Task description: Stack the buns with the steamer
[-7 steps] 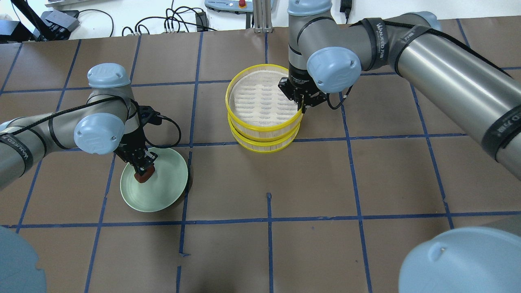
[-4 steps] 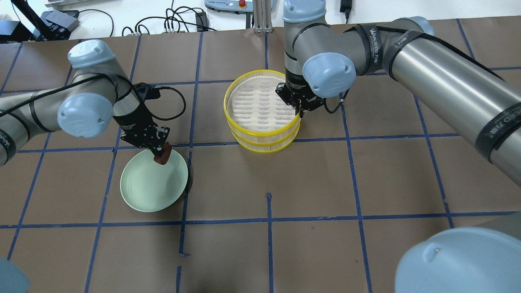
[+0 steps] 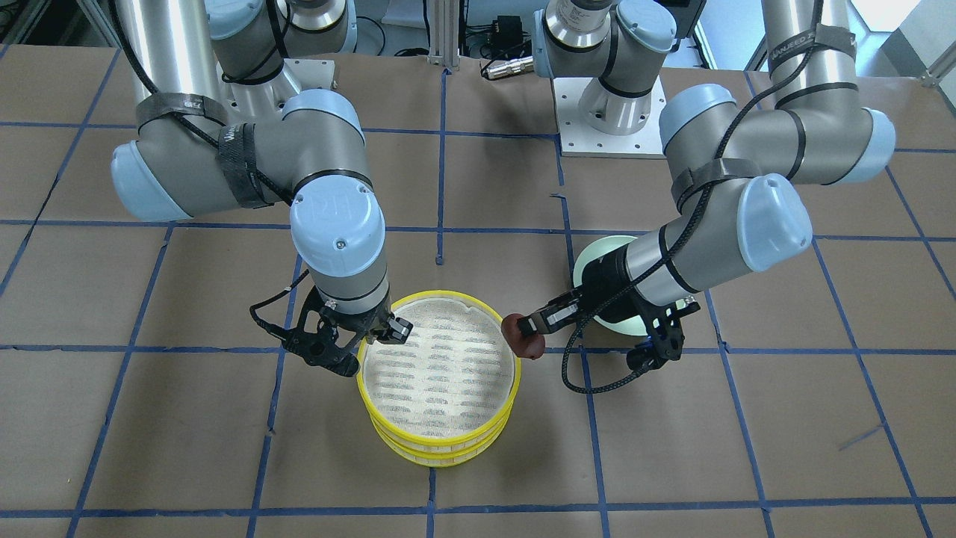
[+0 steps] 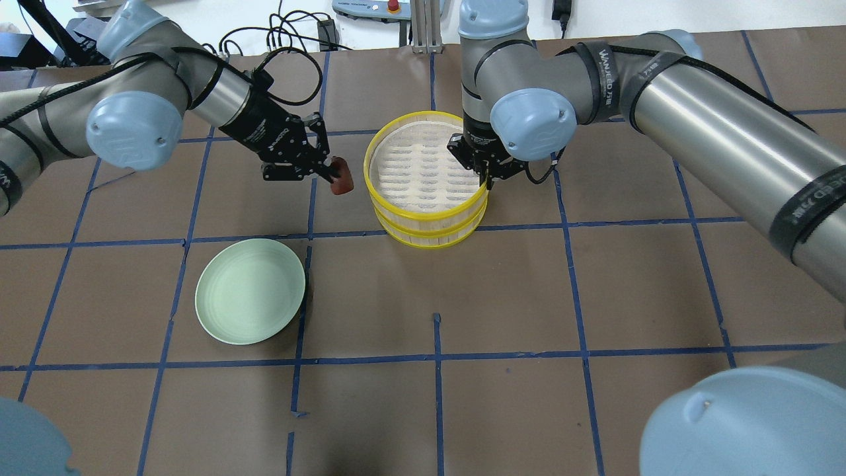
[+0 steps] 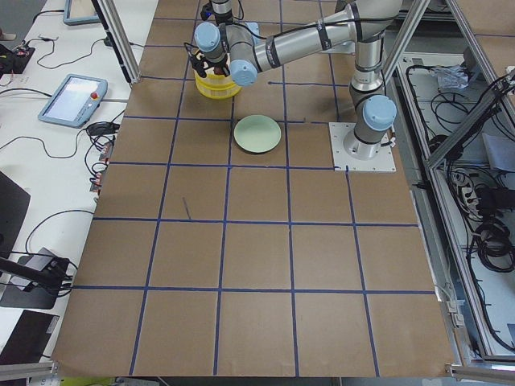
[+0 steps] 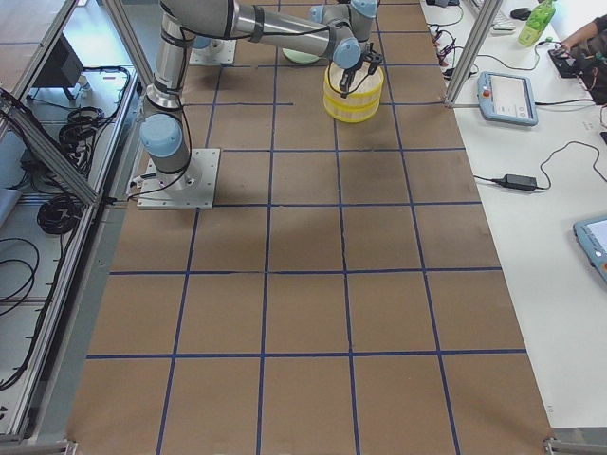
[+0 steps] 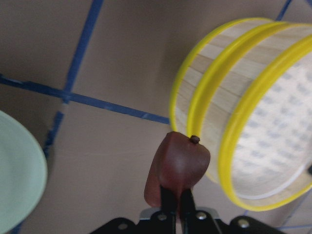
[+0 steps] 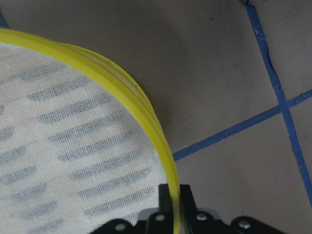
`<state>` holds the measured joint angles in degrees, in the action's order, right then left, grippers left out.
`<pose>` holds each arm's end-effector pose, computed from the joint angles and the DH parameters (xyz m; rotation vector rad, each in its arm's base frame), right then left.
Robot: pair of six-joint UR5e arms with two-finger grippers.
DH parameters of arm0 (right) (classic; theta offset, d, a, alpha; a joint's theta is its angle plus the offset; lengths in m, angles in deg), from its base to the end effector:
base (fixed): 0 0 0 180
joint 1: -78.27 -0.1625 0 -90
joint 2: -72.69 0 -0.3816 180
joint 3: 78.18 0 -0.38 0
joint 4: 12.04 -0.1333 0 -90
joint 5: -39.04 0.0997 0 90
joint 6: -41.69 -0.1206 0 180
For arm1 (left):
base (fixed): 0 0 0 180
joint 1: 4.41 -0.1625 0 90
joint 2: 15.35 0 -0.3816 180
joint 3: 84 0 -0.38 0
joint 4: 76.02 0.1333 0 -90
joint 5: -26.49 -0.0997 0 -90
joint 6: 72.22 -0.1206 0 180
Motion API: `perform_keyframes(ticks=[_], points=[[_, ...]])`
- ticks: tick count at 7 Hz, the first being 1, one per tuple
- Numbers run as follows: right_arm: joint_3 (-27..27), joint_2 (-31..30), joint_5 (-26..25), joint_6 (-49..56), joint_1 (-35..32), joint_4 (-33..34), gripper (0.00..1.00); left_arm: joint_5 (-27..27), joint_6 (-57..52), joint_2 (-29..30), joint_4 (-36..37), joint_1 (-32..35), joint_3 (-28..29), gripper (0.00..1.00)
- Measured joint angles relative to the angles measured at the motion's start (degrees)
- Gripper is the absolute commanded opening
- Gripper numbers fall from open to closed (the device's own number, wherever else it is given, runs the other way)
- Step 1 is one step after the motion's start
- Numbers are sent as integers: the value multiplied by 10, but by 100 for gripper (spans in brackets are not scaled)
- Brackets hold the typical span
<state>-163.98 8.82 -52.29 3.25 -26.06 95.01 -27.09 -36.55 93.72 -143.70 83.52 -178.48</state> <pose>0.2773 -0.5584 0.2346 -0.6420 -3.0137 -0.1017 -0.1842 -0.5777 0.2722 0.8255 -2.3875 -0.2662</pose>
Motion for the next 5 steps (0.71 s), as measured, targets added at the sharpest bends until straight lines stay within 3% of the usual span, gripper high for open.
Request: perform_keyframes(ticks=[1,2,5], points=[[-3,0,0,1,0,0,89,13,66,11,47,15,2,40],[-4,-1,0,3,0,5,91,20,94,17,66,24,3,99],[6,-11,5,52,30,19,95,36,109,28,72,30,3,100]])
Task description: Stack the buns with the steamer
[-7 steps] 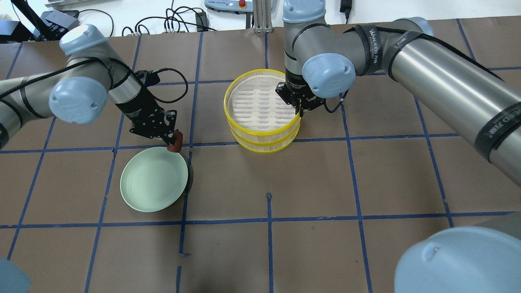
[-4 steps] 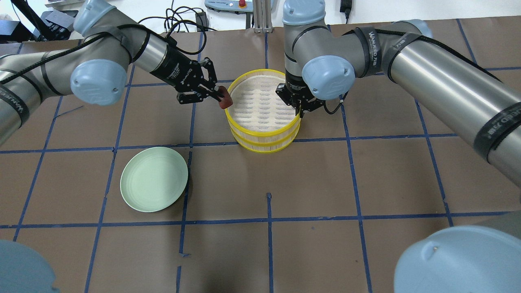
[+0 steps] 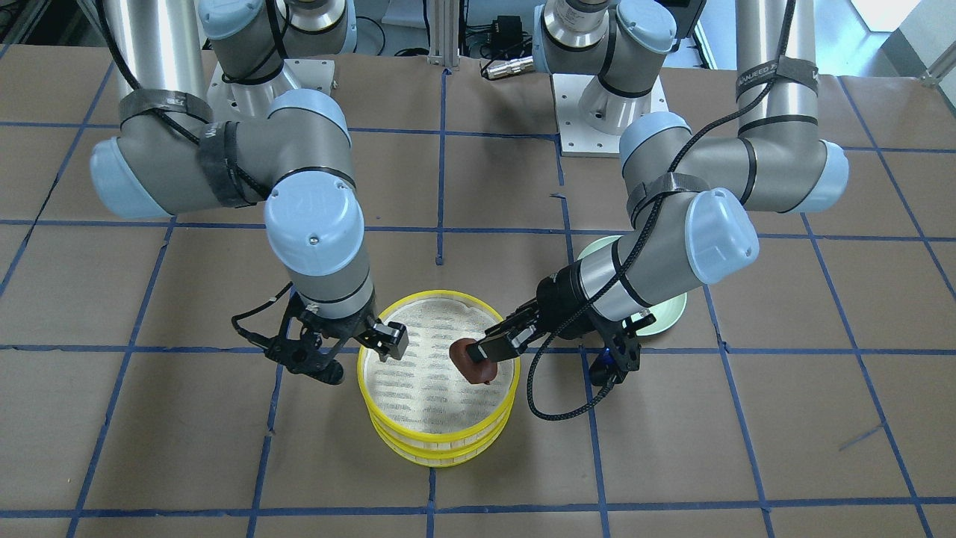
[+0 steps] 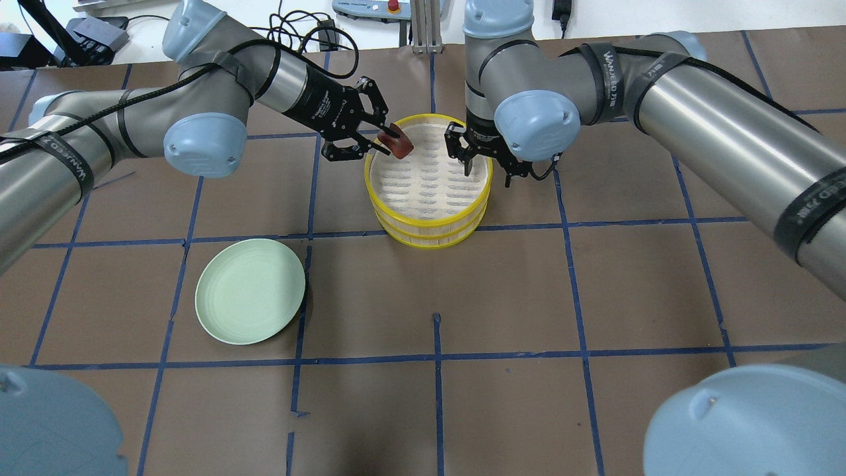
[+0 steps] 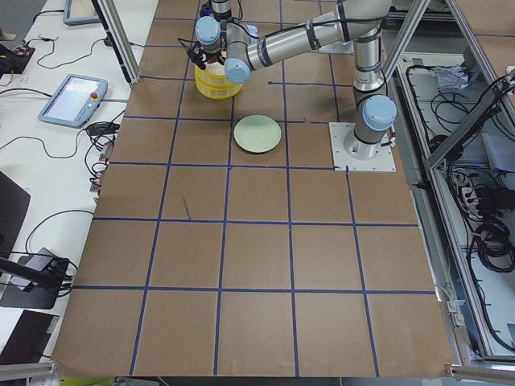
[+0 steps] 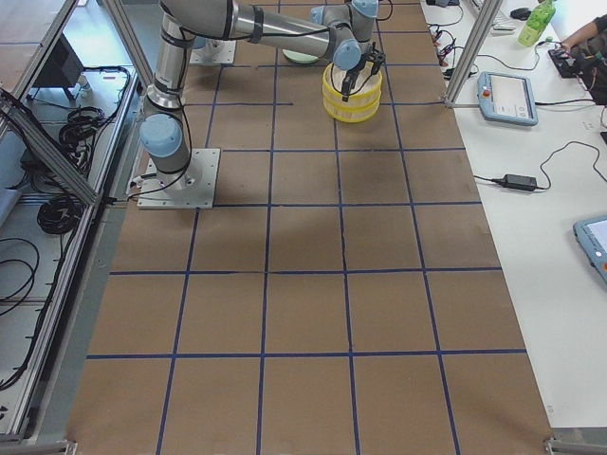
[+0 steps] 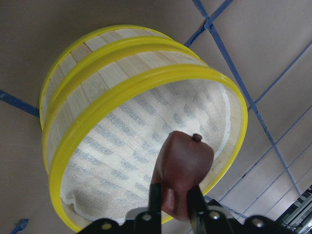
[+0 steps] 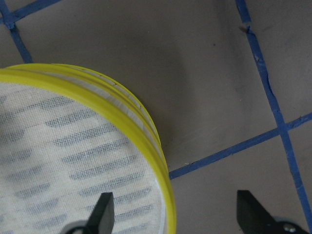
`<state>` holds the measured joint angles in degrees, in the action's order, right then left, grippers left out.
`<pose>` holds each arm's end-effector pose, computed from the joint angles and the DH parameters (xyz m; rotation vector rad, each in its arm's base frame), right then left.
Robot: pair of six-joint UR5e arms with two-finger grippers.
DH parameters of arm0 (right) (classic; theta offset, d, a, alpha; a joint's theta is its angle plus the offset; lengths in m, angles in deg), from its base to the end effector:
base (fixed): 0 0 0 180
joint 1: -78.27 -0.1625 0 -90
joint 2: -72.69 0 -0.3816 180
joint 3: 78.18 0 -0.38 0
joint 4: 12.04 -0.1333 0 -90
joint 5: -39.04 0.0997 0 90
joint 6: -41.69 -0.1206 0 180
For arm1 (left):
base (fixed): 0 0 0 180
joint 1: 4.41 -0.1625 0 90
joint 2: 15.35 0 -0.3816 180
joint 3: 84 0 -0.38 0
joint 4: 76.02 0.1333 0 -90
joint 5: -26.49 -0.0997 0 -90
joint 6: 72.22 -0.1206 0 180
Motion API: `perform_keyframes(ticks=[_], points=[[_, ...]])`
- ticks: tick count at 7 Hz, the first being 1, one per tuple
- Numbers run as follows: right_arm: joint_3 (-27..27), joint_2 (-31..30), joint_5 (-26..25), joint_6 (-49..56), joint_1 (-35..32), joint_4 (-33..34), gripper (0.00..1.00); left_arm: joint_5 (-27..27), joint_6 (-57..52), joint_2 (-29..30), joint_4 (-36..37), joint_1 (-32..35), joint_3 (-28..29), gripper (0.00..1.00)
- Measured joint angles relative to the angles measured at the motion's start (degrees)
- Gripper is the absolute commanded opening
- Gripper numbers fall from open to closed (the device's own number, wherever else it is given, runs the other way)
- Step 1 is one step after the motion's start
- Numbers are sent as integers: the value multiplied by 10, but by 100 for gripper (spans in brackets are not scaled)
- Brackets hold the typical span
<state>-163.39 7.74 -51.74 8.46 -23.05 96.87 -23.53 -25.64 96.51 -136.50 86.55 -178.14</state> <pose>0.2498 -0.5771 0.2537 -0.5927 -3.0631 -0.0260 -0.2206 -0.5852 0.2640 0.9297 -2.2816 -0.2919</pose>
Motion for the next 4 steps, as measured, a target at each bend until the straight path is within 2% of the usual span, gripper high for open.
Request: perform_keyframes(ticks=[2,4], points=[[2,-49,5,97,63,-47,99,10,-2,0,-2,1,0,100],[12,-120,7,178,100,-124,99,11,-6,0,-2,1,0,100]])
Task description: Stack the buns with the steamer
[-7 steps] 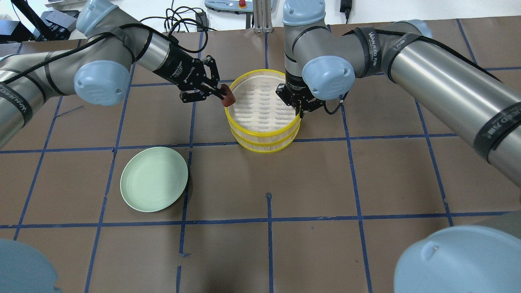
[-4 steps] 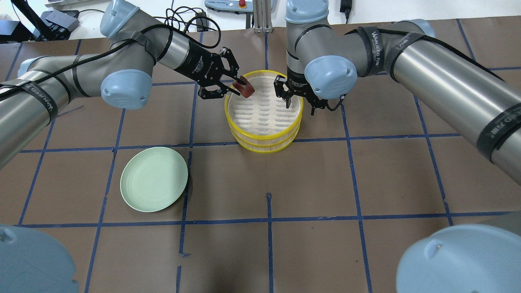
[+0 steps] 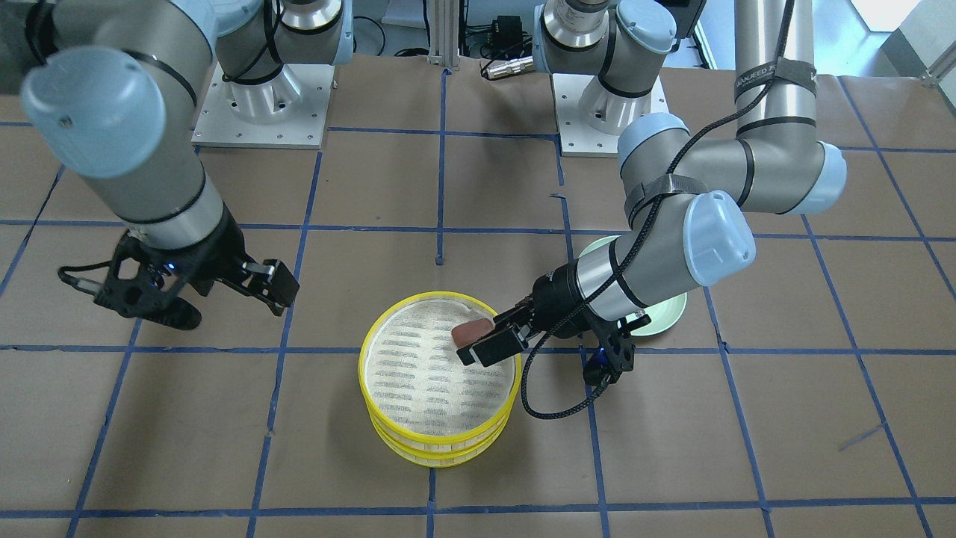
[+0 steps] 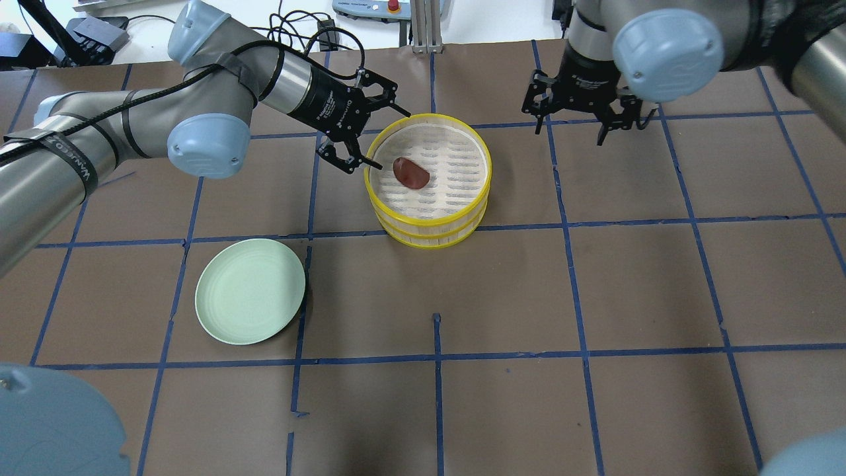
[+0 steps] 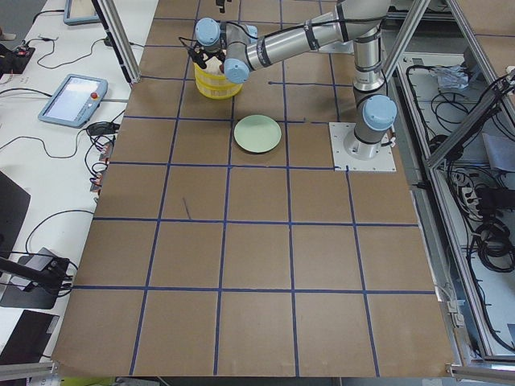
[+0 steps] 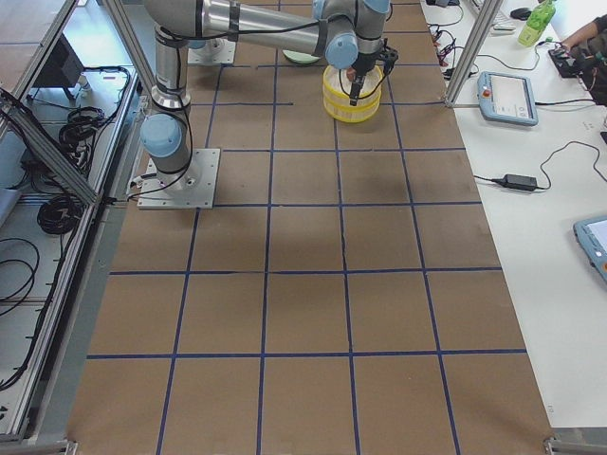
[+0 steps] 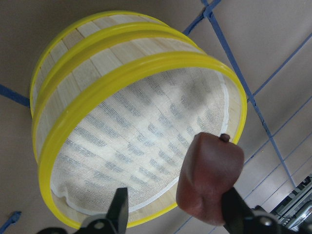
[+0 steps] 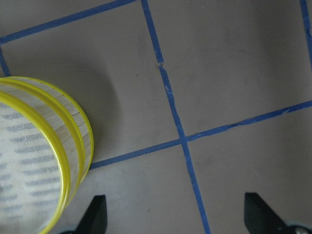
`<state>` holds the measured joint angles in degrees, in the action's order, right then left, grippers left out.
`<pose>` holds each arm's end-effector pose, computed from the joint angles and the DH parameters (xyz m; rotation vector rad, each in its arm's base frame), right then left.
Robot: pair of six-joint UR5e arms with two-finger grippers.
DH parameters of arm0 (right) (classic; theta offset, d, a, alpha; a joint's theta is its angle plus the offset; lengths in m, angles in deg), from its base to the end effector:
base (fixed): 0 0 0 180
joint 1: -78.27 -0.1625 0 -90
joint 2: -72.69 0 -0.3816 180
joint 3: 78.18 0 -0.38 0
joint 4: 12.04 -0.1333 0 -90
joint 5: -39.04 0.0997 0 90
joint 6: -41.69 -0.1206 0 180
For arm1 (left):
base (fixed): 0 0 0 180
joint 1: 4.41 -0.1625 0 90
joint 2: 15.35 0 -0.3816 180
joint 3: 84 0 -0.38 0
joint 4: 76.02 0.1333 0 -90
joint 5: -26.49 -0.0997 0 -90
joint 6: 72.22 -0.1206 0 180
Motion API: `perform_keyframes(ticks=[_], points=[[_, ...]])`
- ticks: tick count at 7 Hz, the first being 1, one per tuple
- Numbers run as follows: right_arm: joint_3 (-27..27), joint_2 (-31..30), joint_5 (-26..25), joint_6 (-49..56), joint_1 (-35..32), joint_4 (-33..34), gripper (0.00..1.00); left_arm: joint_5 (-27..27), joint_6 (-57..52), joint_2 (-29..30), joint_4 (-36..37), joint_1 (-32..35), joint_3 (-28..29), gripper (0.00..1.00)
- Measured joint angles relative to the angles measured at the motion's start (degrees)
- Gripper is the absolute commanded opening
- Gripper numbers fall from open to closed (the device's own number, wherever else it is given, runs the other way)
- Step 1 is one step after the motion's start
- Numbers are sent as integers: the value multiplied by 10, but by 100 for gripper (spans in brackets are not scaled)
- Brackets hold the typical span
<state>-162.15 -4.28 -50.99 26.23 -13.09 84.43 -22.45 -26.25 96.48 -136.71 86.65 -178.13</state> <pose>0.1465 -0.5585 0.3664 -0.3853 -3.1160 -0.0142 -0.2234 -0.5844 0.2654 0.9093 -2.2703 -0.2998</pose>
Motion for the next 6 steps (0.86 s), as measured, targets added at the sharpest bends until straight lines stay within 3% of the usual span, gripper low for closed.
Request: perform_keyframes(ticks=[2,4,6], points=[[25,-60,0,82,9,-86,99,-40,-63,-22,-16,-2,0,100],[30,-108,-1,153,9,-149,99,-187,-231,-70,-110,-6,3,100],[27,-118,-6,170,6,-166,100,-305,-352,-109,-217,-7,31,100]])
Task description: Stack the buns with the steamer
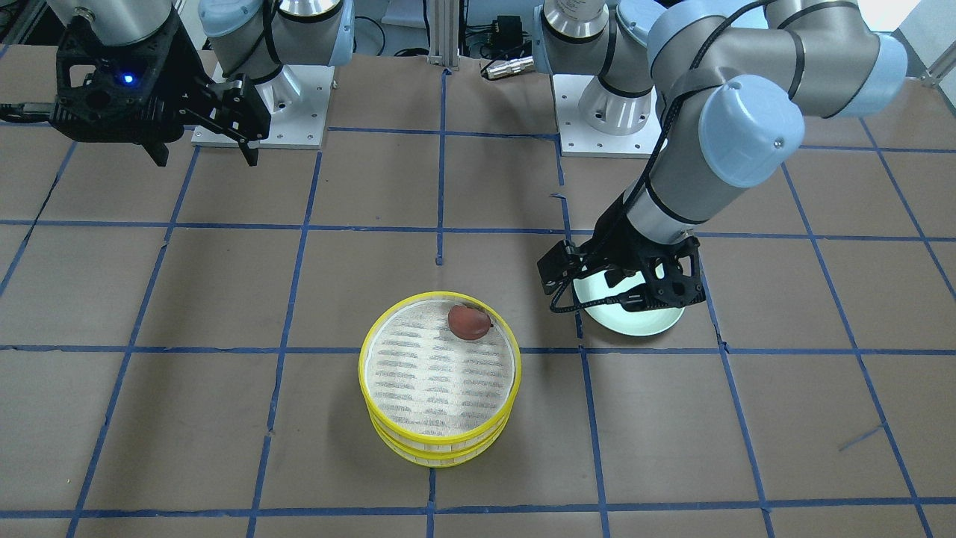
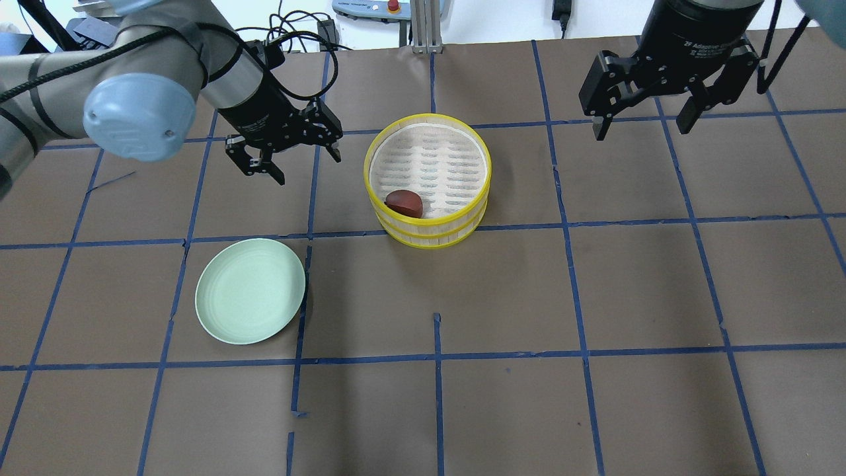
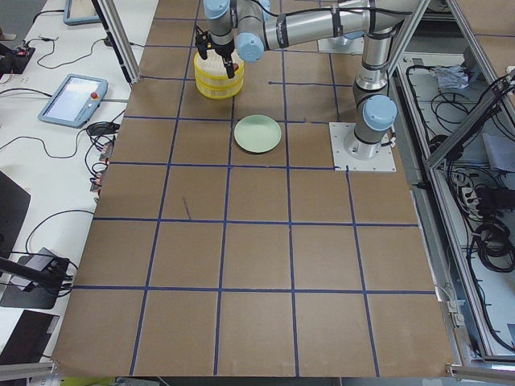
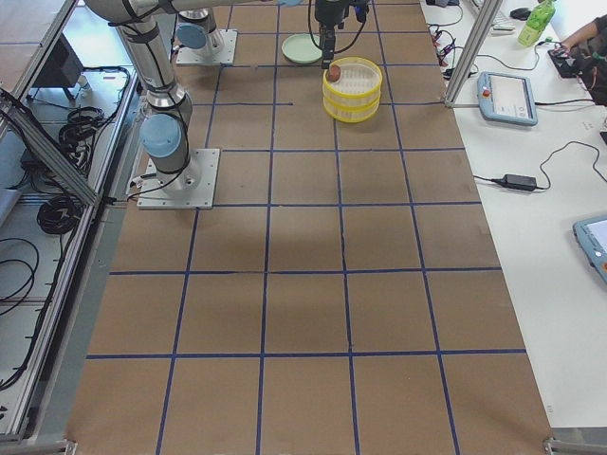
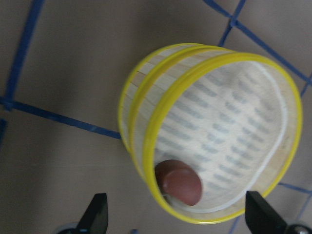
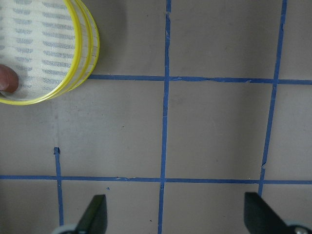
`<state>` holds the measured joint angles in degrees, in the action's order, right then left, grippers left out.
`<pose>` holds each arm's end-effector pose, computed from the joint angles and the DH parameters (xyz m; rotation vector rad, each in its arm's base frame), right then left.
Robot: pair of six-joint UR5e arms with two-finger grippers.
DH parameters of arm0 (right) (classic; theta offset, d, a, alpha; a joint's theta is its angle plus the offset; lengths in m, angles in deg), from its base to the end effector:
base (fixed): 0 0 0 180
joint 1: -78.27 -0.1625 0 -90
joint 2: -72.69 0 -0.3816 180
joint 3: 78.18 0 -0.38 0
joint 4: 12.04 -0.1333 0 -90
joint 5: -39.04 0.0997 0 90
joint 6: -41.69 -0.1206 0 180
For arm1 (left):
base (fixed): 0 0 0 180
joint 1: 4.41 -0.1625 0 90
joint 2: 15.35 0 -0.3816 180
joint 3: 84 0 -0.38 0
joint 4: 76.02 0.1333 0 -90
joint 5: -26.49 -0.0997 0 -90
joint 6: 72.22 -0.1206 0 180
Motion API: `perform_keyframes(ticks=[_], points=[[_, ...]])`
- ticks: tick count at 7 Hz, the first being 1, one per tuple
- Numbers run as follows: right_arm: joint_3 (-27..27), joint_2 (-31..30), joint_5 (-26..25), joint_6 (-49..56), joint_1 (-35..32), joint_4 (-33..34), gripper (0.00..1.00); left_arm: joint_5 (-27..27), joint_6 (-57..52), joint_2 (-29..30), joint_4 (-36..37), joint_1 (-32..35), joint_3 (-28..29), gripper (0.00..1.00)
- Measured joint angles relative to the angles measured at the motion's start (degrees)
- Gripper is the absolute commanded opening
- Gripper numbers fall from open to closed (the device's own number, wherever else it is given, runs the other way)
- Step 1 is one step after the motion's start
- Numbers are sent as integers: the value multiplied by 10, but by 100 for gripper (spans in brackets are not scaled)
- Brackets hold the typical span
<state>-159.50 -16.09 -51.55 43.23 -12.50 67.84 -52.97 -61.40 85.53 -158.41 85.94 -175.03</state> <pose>0.1385 -0.4771 0.4683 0.0635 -3.1301 -0.0728 -0.1586 -0.5334 0.3331 0.2805 -2.9494 -0.1373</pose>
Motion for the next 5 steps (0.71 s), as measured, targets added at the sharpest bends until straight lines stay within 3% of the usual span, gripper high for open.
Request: perform_keyframes(ticks=[2,5], points=[[-1,1,-2,-3,-2,0,100,-48,-30,-39,-133,5,60,100],[-4,4,0,-4,-2,2,100,-88,-45,-79,-185,14,68,100]])
